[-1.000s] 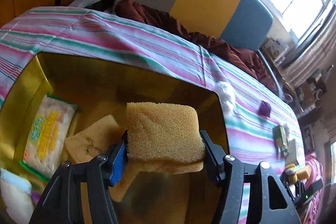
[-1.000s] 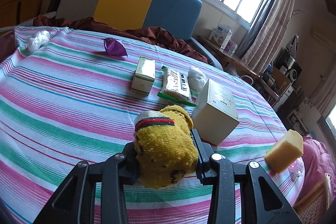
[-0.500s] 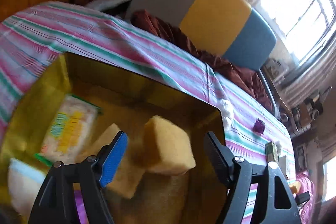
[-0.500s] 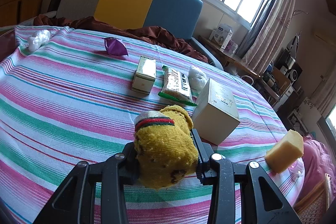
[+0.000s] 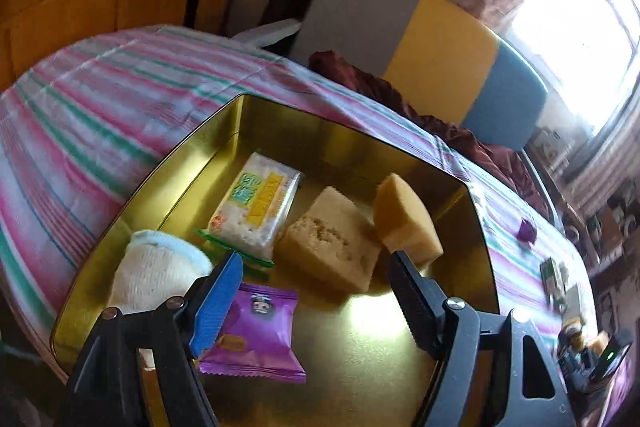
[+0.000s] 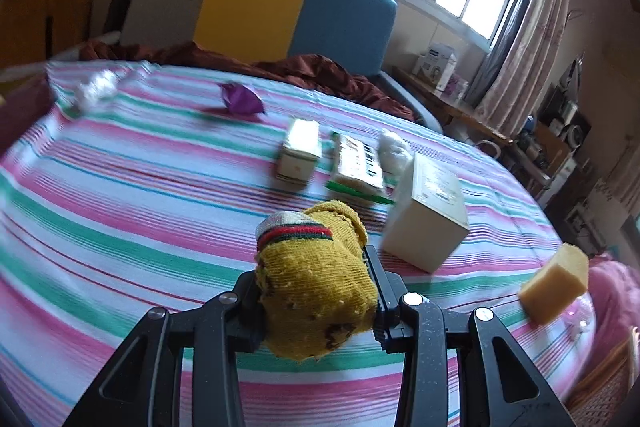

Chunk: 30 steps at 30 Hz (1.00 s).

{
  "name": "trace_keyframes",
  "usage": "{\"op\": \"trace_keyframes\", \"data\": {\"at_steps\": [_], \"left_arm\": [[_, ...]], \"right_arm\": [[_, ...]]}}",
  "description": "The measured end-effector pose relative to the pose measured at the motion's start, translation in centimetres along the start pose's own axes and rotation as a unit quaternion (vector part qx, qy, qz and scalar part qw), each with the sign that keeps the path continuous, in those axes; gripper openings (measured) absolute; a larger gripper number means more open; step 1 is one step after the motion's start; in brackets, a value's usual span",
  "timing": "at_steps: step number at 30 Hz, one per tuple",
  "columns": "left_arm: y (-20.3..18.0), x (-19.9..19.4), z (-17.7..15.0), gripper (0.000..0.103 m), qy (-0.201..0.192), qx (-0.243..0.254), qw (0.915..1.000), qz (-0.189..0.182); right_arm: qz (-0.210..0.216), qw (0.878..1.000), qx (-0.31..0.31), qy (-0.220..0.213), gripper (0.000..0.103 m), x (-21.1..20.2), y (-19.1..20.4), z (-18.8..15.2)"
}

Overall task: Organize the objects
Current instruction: 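Lower the sponge into the gold tray and open the left tool, then lower the knitted toy into the gold tray and open the right tool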

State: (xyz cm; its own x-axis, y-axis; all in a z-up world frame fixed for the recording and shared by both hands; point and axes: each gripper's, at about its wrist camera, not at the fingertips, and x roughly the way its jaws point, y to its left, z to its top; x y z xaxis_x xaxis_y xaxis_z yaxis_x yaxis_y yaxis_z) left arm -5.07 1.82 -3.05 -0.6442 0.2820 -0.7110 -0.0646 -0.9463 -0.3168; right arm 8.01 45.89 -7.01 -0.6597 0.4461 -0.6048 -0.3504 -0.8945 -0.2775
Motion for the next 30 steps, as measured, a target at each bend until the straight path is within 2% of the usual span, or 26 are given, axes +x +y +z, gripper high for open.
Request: {"op": "trace_keyframes", "data": {"at_steps": [6,11,15,19,25,30], "left_arm": [[-1.5,-0.4,-1.1,0.076,-0.006,0.033,0.9993,-0.017],[-1.9,-1.4,-1.8,0.076,-0.016,0.059,0.9980,-0.014],[-1.5,-2.1,-2.0,0.076,-0.021,0.064,0.9976,-0.016],[-0.4,-2.7,-1.6,0.076,-0.031,0.057,0.9979,-0.002],[1.7,-3.7,0.1,0.076,-0.057,0.025,0.9978,0.022],[3.5,-4.3,1.4,0.076,-0.067,-0.004,0.9972,0.033]], "right_arm": [[0.095,0.995,0.025,-0.031,0.041,-3.4,4.0,2.2],[0.196,0.978,0.021,-0.064,0.041,-6.9,9.1,5.0],[0.254,0.964,0.009,-0.072,0.041,-8.8,13.1,6.4],[0.292,0.953,-0.008,-0.075,0.041,-10.3,16.2,7.3],[0.342,0.937,-0.052,-0.047,0.041,-11.2,21.7,8.7],[0.364,0.926,-0.096,0.009,0.042,-10.7,27.2,8.9]]}}
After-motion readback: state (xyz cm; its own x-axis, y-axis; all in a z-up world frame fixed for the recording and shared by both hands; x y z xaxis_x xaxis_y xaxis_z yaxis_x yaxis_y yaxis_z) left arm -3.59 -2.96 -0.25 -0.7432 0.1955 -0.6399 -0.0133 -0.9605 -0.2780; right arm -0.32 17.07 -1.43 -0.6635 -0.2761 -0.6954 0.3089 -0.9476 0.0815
